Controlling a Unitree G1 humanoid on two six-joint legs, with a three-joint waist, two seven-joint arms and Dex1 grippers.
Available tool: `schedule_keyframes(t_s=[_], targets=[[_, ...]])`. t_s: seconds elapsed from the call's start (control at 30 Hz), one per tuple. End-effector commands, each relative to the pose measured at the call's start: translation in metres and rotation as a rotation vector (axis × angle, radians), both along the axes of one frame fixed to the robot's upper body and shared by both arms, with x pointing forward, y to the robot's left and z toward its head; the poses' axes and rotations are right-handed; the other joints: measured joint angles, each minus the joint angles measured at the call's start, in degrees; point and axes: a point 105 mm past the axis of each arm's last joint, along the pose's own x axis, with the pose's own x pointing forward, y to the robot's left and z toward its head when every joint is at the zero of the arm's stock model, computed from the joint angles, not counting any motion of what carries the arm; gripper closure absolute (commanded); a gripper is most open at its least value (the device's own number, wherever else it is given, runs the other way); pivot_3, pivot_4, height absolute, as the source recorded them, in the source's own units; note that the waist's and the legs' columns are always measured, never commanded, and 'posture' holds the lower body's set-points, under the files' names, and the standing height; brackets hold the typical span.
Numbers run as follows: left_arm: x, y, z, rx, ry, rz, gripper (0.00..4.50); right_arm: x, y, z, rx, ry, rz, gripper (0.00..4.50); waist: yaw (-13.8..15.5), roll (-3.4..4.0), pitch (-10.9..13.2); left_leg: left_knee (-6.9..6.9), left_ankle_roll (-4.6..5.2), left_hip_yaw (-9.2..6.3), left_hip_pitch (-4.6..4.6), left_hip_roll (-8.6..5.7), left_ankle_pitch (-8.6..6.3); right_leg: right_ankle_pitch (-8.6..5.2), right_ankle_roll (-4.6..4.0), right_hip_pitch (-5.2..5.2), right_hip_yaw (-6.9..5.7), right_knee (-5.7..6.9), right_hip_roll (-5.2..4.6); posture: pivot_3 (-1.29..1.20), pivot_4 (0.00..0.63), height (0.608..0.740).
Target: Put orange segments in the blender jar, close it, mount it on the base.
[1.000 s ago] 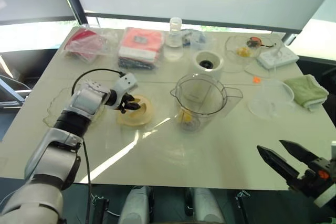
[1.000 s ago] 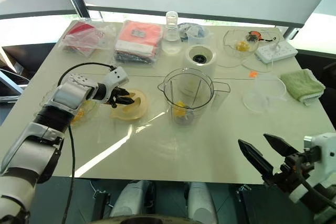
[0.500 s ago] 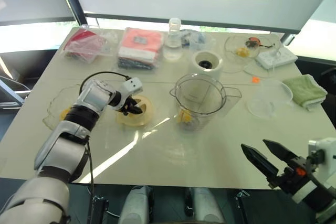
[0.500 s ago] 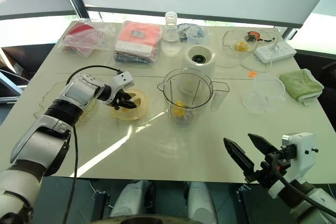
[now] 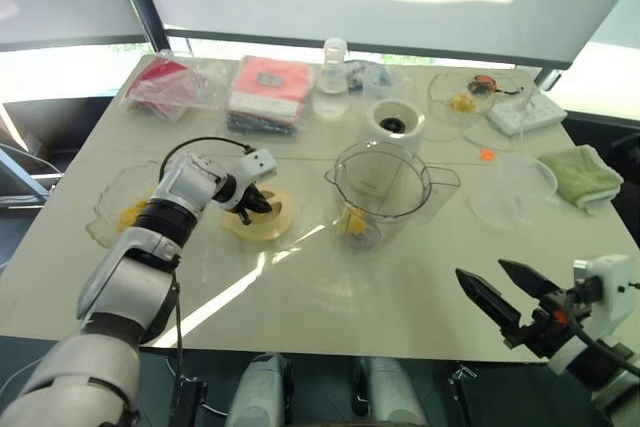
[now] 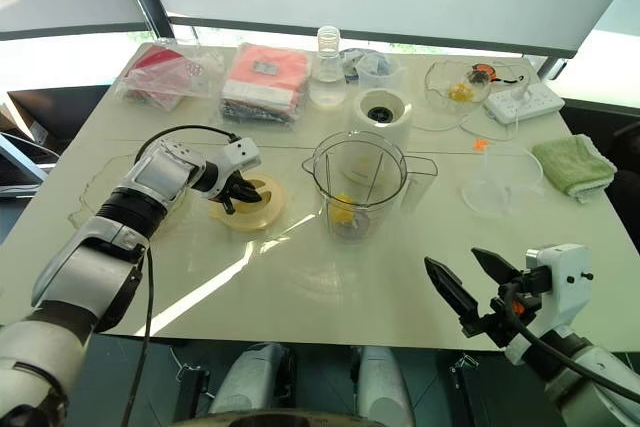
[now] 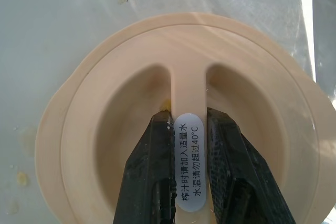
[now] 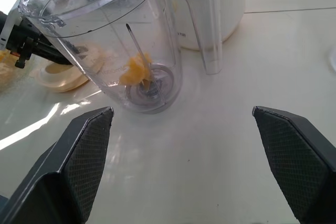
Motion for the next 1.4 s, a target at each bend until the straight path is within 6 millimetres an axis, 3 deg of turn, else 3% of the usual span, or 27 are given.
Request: schedule_keyframes(t_s=[0.03, 0.13, 0.17, 0.3, 0.43, 0.53, 0.63, 0.73, 0.9, 1.0, 1.27, 1.4], targets=[[-0.002, 0.002, -0.004, -0.005, 0.018, 0.001, 4.27, 0.002, -0.001, 0.004, -0.015, -0.018, 0.004, 0.0, 0.0, 0.0, 0.0, 0.0, 0.0, 0.0, 0.01, 0.01, 0.0, 0.0, 0.0, 0.0, 0.0, 0.01, 0.0, 0.0, 0.15, 0.74], [0.003, 0.0, 0.01, -0.037, -0.037, -0.026, 4.27, 0.005, -0.002, 0.002, -0.017, -0.017, 0.011, 0.0, 0.0, -0.01, 0.0, 0.0, 0.0, 0.0, 0.03, 0.02, 0.0, 0.0, 0.0, 0.03, 0.0, 0.01, 0.0, 0.0, 0.15, 0.74], [0.006, -0.002, 0.024, -0.074, -0.073, -0.046, 4.27, 0.007, -0.002, 0.002, -0.018, -0.017, 0.013, 0.0, 0.0, -0.02, 0.0, 0.01, 0.0, 0.0, 0.03, 0.02, 0.0, 0.0, 0.0, 0.03, 0.0, 0.01, 0.0, 0.0, 0.15, 0.74], [0.016, -0.005, 0.109, -0.196, -0.253, -0.19, 4.27, 0.017, -0.01, -0.001, -0.062, -0.029, 0.005, 0.0, 0.0, -0.26, 0.1, 0.2, 0.0, 0.0, -0.25, 0.0, 0.0, 0.0, 0.0, -0.2, -0.05, 0.12, 0.06, 0.0, 0.15, 0.74], [-0.003, -0.001, 0.19, -0.188, -0.381, -0.469, 4.27, 0.032, -0.031, -0.008, -0.151, -0.033, -0.072, 0.0, -0.1, -0.46, 0.3, 0.46, 0.04, 0.04, -0.36, -0.01, -0.03, -0.01, -0.02, -0.27, -0.1, 0.35, 0.05, 0.0, 0.15, 0.74], [-0.014, -0.016, 0.237, -0.245, -0.444, -0.579, 4.27, 0.038, -0.025, -0.008, -0.158, -0.045, -0.034, 0.0, 0.0, -0.29, 0.2, 0.51, 0.17, 0.07, -0.29, -0.09, -0.1, -0.02, -0.01, -0.19, -0.04, 0.33, -0.03, 0.0, 0.15, 0.74], [-0.025, -0.043, 0.266, -0.339, -0.48, -0.673, 4.27, 0.049, -0.019, -0.004, -0.163, -0.082, -0.019, 0.0, 0.1, -0.28, 0.2, 0.62, 0.19, 0.03, -0.24, -0.12, -0.11, -0.06, 0.02, -0.07, -0.05, 0.39, -0.05, 0.0, 0.15, 0.74], [-0.033, -0.07, 0.269, -0.359, -0.464, -0.773, 4.27, 0.062, -0.015, -0.001, -0.161, -0.122, -0.03, 0.0, -0.1, -0.29, 0.2, 0.7, 0.19, -0.02, -0.23, -0.11, -0.11, -0.05, 0.02, -0.07, -0.02, 0.48, -0.04, 0.0, 0.15, 0.74], [-0.043, -0.105, 0.251, -0.316, -0.391, -0.908, 4.27, 0.072, -0.004, -0.006, -0.175, -0.126, -0.009, 0.0, -0.2, -0.28, 0.2, 0.67, 0.2, 0.0, -0.26, -0.12, -0.11, -0.07, 0.06, -0.19, 0.02, 0.6, 0.02, 0.0, 0.15, 0.74], [-0.046, -0.137, 0.232, -0.269, -0.309, -0.971, 4.27, 0.076, 0.004, -0.01, -0.177, -0.131, -0.014, 0.0, 0.0, -0.3, 0.2, 0.66, 0.21, 0.01, -0.29, -0.12, -0.12, -0.08, 0.08, -0.22, 0.0, 0.61, 0.07, 0.0, 0.15, 0.74], [-0.056, -0.165, 0.206, -0.11, -0.266, -1.117, 4.27, 0.099, -0.002, -0.013, -0.206, -0.183, -0.127, 0.0, -0.3, -0.28, 0.2, 0.68, 0.27, 0.0, -0.28, -0.16, -0.15, -0.09, 0.08, -0.27, 0.19, 0.58, 0.04, 0.0, 0.15, 0.74], [-0.06, -0.173, 0.198, -0.051, -0.241, -1.156, 4.27, 0.11, 0.005, -0.016, -0.196, -0.201, -0.121, 0.0, -0.1, -0.23, 0.2, 0.68, 0.27, -0.04, -0.29, -0.16, -0.15, -0.09, 0.07, -0.27, 0.15, 0.57, 0.05, 0.0, 0.15, 0.74]])
